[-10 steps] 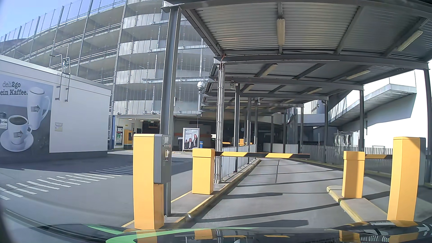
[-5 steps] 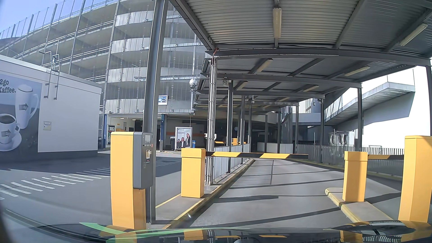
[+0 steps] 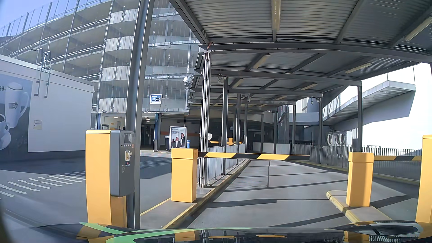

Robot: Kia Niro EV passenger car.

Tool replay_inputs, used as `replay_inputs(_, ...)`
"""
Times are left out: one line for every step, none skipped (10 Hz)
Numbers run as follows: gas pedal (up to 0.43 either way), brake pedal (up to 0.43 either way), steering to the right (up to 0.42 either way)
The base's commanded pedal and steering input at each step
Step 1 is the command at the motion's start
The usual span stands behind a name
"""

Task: Follow the waypoints while adhering to traffic rules and regulations

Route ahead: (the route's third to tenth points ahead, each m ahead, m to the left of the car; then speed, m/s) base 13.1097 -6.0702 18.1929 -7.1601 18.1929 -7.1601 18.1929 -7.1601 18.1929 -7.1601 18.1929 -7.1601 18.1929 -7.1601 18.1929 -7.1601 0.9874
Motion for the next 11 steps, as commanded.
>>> replay_inputs(0.0, 0.098, 0.11)
replay_inputs(0.0, 0.104, 0.11)
replay_inputs(0.0, 0.11, 0.11)
replay_inputs(0.0, 0.134, 0.11)
replay_inputs(0.0, 0.171, 0.116)
replay_inputs(0.0, 0.165, 0.125)
replay_inputs(0.0, 0.14, 0.141)
replay_inputs(0.0, 0.116, 0.159)
replay_inputs(0.0, 0.11, 0.173)
replay_inputs(0.0, 0.091, 0.189)
replay_inputs(0.0, 0.091, 0.203)
